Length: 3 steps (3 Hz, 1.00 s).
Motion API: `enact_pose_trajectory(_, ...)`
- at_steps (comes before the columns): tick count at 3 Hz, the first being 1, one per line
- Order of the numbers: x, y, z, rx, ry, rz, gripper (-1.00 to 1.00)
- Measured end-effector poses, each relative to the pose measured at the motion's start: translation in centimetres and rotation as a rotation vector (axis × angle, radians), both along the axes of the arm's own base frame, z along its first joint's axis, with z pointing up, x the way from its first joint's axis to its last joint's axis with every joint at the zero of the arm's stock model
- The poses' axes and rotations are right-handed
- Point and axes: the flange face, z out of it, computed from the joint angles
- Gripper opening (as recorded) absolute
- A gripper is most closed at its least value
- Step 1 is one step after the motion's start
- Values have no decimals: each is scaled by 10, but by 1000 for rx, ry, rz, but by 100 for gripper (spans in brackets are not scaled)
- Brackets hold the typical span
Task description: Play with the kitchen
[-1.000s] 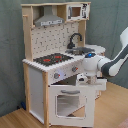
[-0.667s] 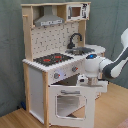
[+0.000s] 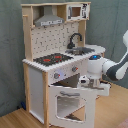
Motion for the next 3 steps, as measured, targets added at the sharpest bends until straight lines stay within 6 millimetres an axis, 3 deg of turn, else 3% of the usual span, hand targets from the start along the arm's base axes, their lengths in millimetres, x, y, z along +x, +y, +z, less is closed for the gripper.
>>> enact_pose_trajectory(1, -23, 27, 18, 40, -51, 8, -100)
enact_pose_trajectory(2, -23, 26, 18, 39, -51, 5, 100)
enact_pose_trajectory(3, -10, 13, 14, -24, -103, -92, 100)
